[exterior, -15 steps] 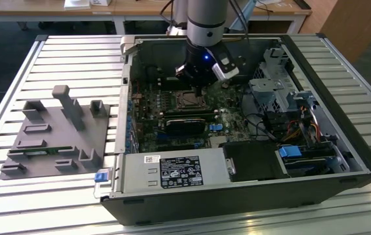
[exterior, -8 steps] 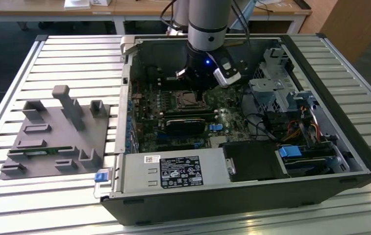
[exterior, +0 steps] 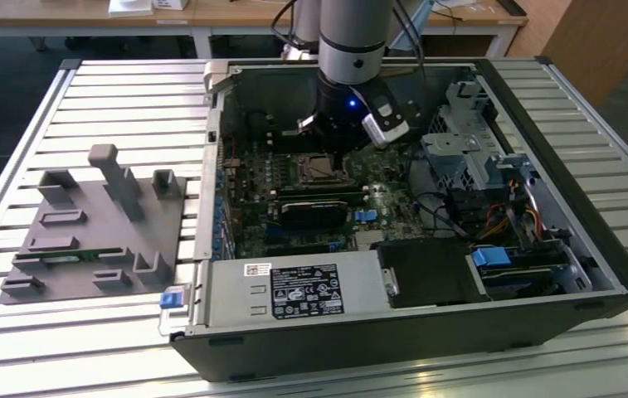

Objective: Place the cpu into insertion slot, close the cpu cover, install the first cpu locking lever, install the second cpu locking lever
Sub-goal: 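Install the second cpu locking lever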

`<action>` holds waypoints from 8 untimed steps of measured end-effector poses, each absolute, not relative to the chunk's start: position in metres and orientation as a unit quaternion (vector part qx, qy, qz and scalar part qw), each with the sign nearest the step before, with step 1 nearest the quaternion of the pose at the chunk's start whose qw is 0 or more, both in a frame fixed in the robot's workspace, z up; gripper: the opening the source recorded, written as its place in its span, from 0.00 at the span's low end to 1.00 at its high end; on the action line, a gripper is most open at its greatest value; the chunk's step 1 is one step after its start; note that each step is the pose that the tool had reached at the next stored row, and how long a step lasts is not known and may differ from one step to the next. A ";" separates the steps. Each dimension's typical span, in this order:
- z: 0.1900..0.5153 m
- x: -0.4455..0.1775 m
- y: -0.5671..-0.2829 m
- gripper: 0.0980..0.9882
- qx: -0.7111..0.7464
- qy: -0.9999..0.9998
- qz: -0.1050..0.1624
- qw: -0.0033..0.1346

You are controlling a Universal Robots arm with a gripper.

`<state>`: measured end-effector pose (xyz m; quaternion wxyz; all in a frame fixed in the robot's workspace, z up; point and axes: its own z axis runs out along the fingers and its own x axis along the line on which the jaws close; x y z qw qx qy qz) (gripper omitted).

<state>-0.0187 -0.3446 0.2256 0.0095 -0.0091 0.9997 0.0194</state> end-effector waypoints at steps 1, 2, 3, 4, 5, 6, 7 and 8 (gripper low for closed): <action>0.226 -0.019 -0.346 0.01 -0.009 1.000 0.019 0.009; 0.226 -0.019 -0.349 0.01 -0.009 1.000 0.020 0.009; 0.226 -0.019 -0.351 0.01 -0.009 1.000 0.020 0.009; 0.226 -0.019 -0.354 0.01 -0.009 1.000 0.021 0.010; 0.226 -0.019 -0.356 0.01 -0.009 1.000 0.021 0.010; 0.226 -0.019 -0.358 0.01 -0.009 1.000 0.021 0.009; 0.226 -0.019 -0.359 0.01 -0.009 1.000 0.021 0.009; 0.226 -0.019 -0.360 0.01 -0.009 1.000 0.021 0.009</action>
